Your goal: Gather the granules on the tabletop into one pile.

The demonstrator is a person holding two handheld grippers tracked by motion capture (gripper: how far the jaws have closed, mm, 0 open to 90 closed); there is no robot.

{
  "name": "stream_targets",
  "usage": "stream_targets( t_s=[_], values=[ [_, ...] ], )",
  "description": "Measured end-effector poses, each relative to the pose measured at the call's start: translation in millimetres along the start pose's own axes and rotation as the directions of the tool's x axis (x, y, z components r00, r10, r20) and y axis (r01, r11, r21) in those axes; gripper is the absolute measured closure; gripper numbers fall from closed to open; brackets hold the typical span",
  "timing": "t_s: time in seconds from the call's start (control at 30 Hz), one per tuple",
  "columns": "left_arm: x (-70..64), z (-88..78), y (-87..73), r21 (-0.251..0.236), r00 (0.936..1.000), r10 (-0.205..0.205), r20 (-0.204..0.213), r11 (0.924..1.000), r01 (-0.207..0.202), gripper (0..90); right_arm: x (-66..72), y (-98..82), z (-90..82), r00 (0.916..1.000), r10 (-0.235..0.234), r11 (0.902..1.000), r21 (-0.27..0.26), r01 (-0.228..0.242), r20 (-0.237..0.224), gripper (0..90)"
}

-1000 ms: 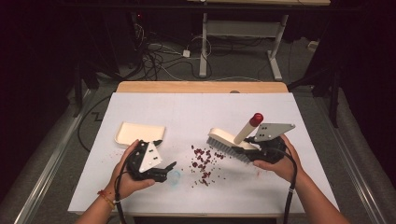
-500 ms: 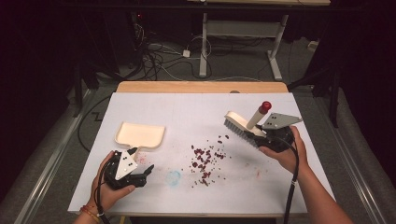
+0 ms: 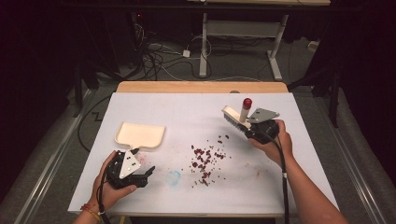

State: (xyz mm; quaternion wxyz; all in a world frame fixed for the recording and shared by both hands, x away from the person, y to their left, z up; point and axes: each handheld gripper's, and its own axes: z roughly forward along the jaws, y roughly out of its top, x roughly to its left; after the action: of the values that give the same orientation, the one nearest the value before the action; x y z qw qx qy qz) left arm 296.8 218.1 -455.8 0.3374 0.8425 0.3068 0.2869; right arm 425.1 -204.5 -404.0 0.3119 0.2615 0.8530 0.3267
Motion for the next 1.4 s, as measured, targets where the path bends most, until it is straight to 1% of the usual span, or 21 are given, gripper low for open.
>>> stream_targets(
  t_s=[0.07,0.1,0.13,0.23,0.3,0.4,0.47,0.6,0.77,0.9,0.93,0.97,1.0,1.03,1.07,1.13,1.17,1.23,1.3,1.33,1.4],
  values=[
    [-0.1,0.5,-1.4,0.007,1.0,-0.002,0.002,1.0,0.002,18.1,5.3,1.9,11.5,0.9994,-0.027,0.9993,0.024,0.027,0.023,67.7],
    [-0.3,0.4,-2.0,0.015,1.0,0.001,0.004,0.9999,-0.001,18.1,7.8,2.6,17.3,0.9995,-0.031,0.9991,0.029,0.031,0.011,67.7],
    [-1.0,0.1,-2.6,0.018,1.0,0.003,0.001,0.9998,-0.003,18.1,13.7,3.5,27.3,0.9984,-0.056,0.9975,0.043,0.056,0.008,67.8],
    [-1.9,-1.1,-2.1,0.016,1.0,0.005,0.002,0.9999,-0.005,18.1,20.6,6.0,32.8,0.9975,-0.07,0.9964,0.046,0.071,-0.011,67.7],
    [-2.3,0.1,-0.7,0.017,0.9999,0.015,0.003,0.9997,-0.015,18.1,29.2,9.1,35.6,0.9946,-0.104,0.9931,0.055,0.104,-0.01,67.7],
    [-3.5,1.4,0.0,0.023,0.9996,0.027,0.005,0.9994,-0.027,18.1,43.3,10.6,37.8,0.9906,-0.132,0.9899,0.047,0.133,-0.037,67.6],
    [-3.9,1.2,-1.0,0.026,0.9995,0.03,0.01,0.9992,-0.03,18.1,53.2,12.5,35.6,0.985,-0.165,0.9853,0.037,0.167,-0.051,67.6],
    [-3.3,-0.7,-1.4,0.026,0.9995,0.03,0.008,0.9992,-0.03,18.1,71.2,18.6,26.0,0.979,-0.159,0.9872,-0.011,0.159,-0.127,67.6],
    [-2.3,-1.5,-1.3,0.02,0.9997,0.024,0.01,0.9995,-0.024,18.1,94.3,24.0,18.4,0.9634,-0.198,0.9801,-0.031,0.196,-0.18,67.6],
    [-2.4,-0.8,-1.4,0.024,0.9993,0.033,0.017,0.9991,-0.033,18.1,103.7,27.4,14.5,0.9542,-0.223,0.9749,-0.034,0.22,-0.2,67.6],
    [-2.4,-0.8,-1.4,0.024,0.9992,0.034,0.019,0.9991,-0.034,18.1,105.2,27.7,13.6,0.9532,-0.222,0.9749,-0.032,0.221,-0.205,67.6],
    [-2.4,-0.9,-1.5,0.022,0.9992,0.034,0.022,0.9991,-0.035,18.1,107.1,27.9,13.3,0.9569,-0.213,0.977,-0.035,0.211,-0.197,67.7],
    [-2.3,-1.0,-1.5,0.023,0.999,0.036,0.025,0.9991,-0.037,18.1,107.2,27.8,12.3,0.9523,-0.231,0.9729,-0.031,0.229,-0.2,67.6],
    [-2.3,-1.0,-1.6,0.025,0.9989,0.038,0.026,0.9989,-0.039,18.1,108.5,27.7,11.9,0.9546,-0.222,0.9751,-0.038,0.218,-0.199,67.6],
    [-2.2,-1.0,-1.7,0.026,0.9988,0.041,0.027,0.9988,-0.041,18.1,107.2,27.4,10.3,0.9502,-0.241,0.9704,-0.033,0.239,-0.198,67.6],
    [-1.8,-1.3,-1.6,0.023,0.9988,0.04,0.03,0.9989,-0.041,18.1,106.3,27.3,9.4,0.9515,-0.233,0.9724,-0.036,0.231,-0.201,67.7],
    [-1.9,-1.3,-1.5,0.022,0.9988,0.039,0.029,0.999,-0.04,18.1,102.8,28.0,7.0,0.9587,-0.203,0.9793,-0.043,0.198,-0.2,67.7],
    [-2.0,-1.5,-1.3,0.021,0.9988,0.039,0.029,0.999,-0.04,18.1,100.4,28.5,5.2,0.9615,-0.197,0.9803,-0.052,0.19,-0.192,67.8],
    [-2.1,-1.6,-1.3,0.022,0.9988,0.04,0.029,0.999,-0.04,18.1,95.6,30.5,-2.0,0.9673,-0.18,0.9829,-0.069,0.171,-0.179,67.7],
    [-2.1,-1.5,-1.3,0.022,0.9988,0.039,0.029,0.999,-0.04,18.1,91.1,33.2,-11.7,0.9709,-0.162,0.9849,-0.091,0.147,-0.177,67.7],
    [-1.9,-1.3,-1.2,0.022,0.9989,0.037,0.029,0.999,-0.038,18.1,89.4,34.5,-16.8,0.9723,-0.154,0.985,-0.105,0.137,-0.176,67.7]
  ],
)
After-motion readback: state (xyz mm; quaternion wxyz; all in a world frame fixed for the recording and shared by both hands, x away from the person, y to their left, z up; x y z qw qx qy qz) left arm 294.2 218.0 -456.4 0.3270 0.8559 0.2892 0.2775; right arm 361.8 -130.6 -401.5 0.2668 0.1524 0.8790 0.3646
